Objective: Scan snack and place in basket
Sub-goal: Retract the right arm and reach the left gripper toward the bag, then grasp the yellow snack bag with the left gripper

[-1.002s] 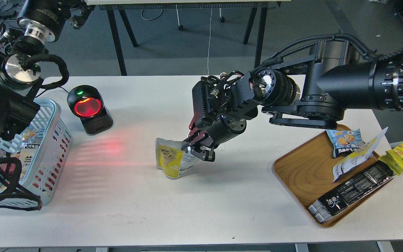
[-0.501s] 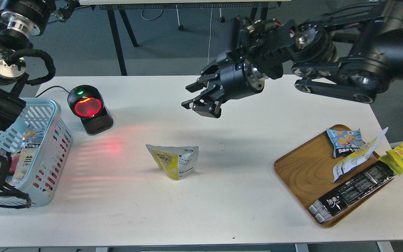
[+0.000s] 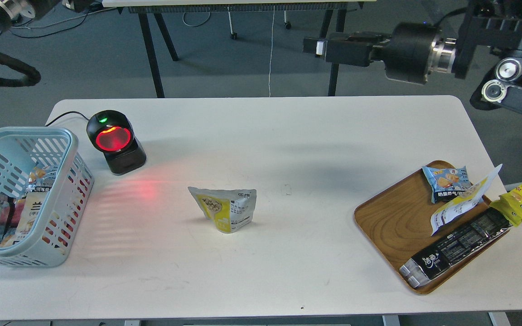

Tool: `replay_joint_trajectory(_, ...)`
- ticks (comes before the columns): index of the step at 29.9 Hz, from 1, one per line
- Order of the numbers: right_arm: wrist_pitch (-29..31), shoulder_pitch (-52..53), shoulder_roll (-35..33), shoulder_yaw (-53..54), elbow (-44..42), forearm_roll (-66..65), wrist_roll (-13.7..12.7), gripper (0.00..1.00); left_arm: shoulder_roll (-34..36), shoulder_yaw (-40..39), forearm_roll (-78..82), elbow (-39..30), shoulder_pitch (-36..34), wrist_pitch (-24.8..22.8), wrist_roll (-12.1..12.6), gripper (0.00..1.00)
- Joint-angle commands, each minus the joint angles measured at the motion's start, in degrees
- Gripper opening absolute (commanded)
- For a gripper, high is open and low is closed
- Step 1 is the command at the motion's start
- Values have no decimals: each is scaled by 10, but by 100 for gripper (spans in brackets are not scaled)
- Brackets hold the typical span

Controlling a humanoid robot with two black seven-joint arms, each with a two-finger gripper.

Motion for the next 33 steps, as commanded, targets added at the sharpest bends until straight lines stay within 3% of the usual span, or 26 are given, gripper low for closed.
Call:
replay_joint_trajectory(1,0,-48,-11,38,-34,86,0,96,37,0,87,-101,5,0,0,87)
replay_joint_trajectory(9,33,-131,5,105,-130,357,0,97,74,2,319,-326,15,0,0,84)
replay_joint_trajectory(15,132,-167,83,164,-335,538,0,97,59,18,514,-455,68,0,3,81)
replay_joint_trajectory(21,227,-234,137,226,-441,642,0,98,48,73,683,-512,73,0,4,81)
replay_joint_trajectory(27,236,-294,142,301,-438,645,-5,98,11,113,830,-521,79,0,1,81)
replay_joint_trajectory(33,236,-301,143,305,-432,645,-12,98,-11,159,896,-529,96,0,3,76)
